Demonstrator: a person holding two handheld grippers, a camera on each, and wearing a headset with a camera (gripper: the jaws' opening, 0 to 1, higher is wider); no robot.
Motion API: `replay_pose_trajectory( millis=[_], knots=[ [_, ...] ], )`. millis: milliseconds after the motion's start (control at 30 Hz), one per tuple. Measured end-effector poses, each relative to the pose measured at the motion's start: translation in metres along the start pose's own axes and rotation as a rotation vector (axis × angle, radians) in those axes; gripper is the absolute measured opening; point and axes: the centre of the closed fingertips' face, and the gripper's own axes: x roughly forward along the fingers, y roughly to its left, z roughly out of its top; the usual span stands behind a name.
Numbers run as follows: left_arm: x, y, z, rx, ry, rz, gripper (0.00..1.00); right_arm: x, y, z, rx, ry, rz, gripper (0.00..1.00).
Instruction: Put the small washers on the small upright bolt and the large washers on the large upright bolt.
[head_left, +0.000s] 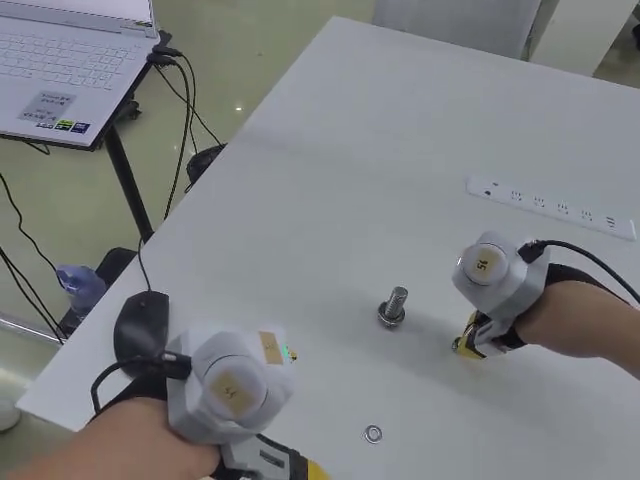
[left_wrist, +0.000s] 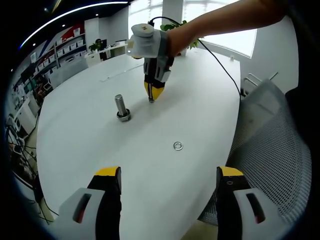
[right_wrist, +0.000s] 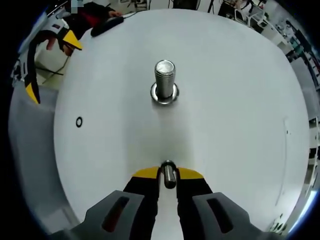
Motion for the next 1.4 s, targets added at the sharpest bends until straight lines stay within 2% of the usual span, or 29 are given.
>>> replay_pose_trajectory(
  millis=[500,833,1167,1400],
  knots=[
    [-0.003,-0.001,-0.001,-0.003,0.0,0.003,0.77,-0.003,-0.001,0.002,-0.017,-0.015,-0.001,0.23],
    [-0.006,0.0,0.002,0.003,-0.01,0.012,0.77,-0.016,0.0,0.013,-0.044,-0.051,-0.008,0.26],
    [-0.012,0.0,0.004,0.011,-0.018,0.019,0.77,-0.032,0.017,0.033,-0.086,-0.089,-0.003,0.28],
    [-0.014,0.001,0.006,0.013,-0.024,0.022,0.77,-0.042,0.04,0.046,-0.111,-0.125,0.01,0.28]
  ],
)
